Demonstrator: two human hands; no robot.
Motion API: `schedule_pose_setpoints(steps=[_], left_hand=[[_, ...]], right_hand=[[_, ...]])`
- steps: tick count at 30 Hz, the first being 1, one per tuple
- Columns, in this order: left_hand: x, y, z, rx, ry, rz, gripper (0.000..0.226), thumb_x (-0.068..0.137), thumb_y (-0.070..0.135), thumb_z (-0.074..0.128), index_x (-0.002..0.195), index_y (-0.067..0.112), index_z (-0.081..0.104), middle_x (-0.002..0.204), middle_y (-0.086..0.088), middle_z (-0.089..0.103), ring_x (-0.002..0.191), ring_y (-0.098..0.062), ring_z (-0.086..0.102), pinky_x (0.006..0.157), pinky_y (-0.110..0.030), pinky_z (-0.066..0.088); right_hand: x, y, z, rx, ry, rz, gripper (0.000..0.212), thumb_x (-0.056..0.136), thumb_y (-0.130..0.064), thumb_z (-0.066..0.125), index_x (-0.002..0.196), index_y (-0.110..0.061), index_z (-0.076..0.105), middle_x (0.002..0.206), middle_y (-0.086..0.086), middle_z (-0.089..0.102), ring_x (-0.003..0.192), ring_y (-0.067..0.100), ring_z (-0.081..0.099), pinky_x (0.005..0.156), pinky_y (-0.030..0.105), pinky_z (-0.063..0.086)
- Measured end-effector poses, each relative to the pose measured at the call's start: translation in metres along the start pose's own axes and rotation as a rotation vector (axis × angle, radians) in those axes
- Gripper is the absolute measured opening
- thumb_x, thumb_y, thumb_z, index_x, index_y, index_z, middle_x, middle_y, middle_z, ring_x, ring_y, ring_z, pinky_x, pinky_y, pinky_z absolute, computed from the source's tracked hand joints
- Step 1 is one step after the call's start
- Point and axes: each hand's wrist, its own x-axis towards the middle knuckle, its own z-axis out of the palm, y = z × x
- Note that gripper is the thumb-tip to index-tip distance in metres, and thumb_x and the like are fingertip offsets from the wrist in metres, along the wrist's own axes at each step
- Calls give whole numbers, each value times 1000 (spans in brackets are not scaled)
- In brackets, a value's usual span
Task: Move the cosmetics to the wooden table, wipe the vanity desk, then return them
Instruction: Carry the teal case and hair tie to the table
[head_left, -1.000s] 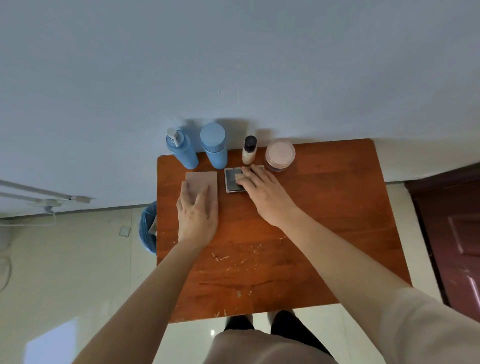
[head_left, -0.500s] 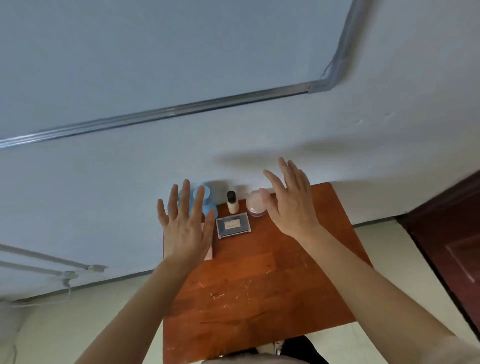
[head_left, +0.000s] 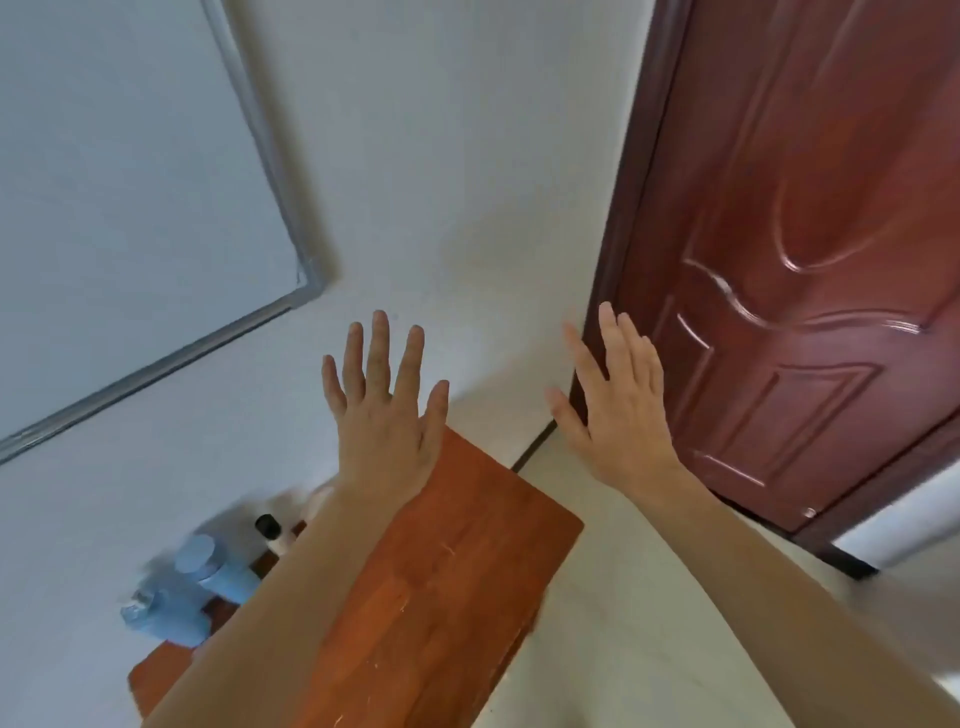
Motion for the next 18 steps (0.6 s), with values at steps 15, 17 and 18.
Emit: schedule_pose_setpoints(steps=[15,17,18], left_hand=[[-57,465,-16,-425,-104,592,57,100,46,33,150,18,34,159,-15,20,148,-32,14,116,-58,16],[-84,525,-18,-458,-135,636,57,100,46,34,150,18,34,159,-16,19,148,-33,14,115,-58,17],[-97,554,-19,-470,-146,667,58,99,46,35,150,18,34,159,-16,19,148,-33,14,114,-58,17]], right_hand=[[-309,281,-277,-347,316,604,72,97,-52,46,156,-18,23,163,19,11,150,37,12,120,53,15],[-357,312,-303,-372,314,655,73,97,-52,47,156,-17,23,163,19,11,150,38,13,119,55,17],[-380,327,-315,-386,303,680,74,96,-52,48,156,-17,22,163,19,11,150,39,13,118,57,19]])
